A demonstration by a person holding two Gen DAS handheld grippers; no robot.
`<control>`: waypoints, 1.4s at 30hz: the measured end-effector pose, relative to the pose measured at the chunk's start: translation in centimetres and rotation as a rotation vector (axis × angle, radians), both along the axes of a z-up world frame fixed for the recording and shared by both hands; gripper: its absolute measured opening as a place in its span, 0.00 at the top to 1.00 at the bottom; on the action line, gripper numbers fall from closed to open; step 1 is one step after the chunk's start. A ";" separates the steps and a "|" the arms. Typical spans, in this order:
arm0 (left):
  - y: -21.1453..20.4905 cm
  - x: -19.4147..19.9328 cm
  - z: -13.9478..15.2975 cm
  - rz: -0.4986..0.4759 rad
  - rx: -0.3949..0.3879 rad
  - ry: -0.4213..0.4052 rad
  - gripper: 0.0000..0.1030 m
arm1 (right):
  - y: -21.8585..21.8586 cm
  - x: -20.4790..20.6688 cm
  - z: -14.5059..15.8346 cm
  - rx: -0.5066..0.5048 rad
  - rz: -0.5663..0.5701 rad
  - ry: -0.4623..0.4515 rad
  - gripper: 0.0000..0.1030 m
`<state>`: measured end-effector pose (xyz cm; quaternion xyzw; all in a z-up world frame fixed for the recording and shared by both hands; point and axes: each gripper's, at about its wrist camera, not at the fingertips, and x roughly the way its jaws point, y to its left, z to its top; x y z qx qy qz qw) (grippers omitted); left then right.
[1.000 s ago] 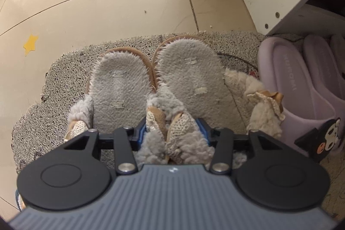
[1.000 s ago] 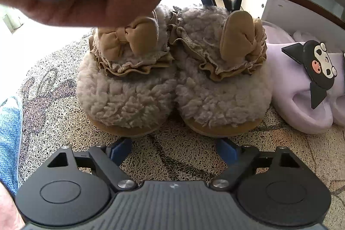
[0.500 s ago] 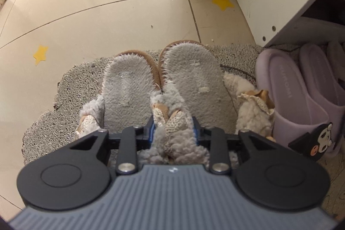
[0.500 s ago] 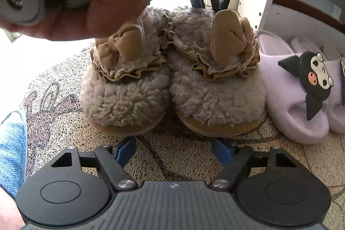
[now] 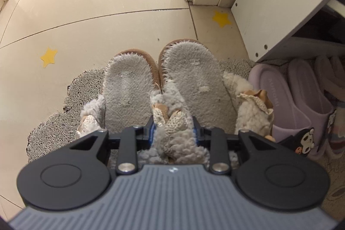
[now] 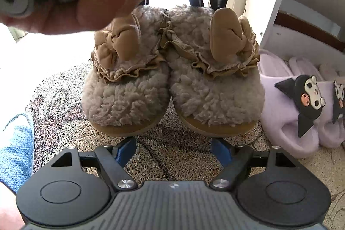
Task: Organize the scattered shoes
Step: 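Lift the fluffy grey slippers off the mat with the left tool, then carry the fluffy grey slippers up into the cabinet's upper shelf with the left tool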
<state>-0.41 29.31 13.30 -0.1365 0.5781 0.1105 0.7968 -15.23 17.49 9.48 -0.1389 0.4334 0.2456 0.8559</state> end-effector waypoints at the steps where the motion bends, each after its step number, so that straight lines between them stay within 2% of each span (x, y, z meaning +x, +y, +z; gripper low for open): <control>1: 0.0 -0.1 0.4 0.001 0.001 -0.007 0.72 | 0.1 -0.1 0.1 -0.001 0.002 -0.007 0.23; 11: 1.1 -0.6 4.7 0.027 -0.020 -0.090 0.72 | 0.1 -0.5 4.0 0.021 0.015 -0.134 0.23; 21: 1.2 -1.2 9.2 0.027 -0.020 -0.169 0.72 | 0.0 -0.9 7.3 0.054 0.011 -0.222 0.23; 35: 0.9 -2.6 16.4 0.038 0.016 -0.233 0.72 | -0.5 -1.6 12.6 0.088 0.047 -0.333 0.23; 42: -0.4 -3.4 20.1 0.010 0.039 -0.304 0.72 | -1.5 -1.6 15.2 0.133 0.024 -0.380 0.23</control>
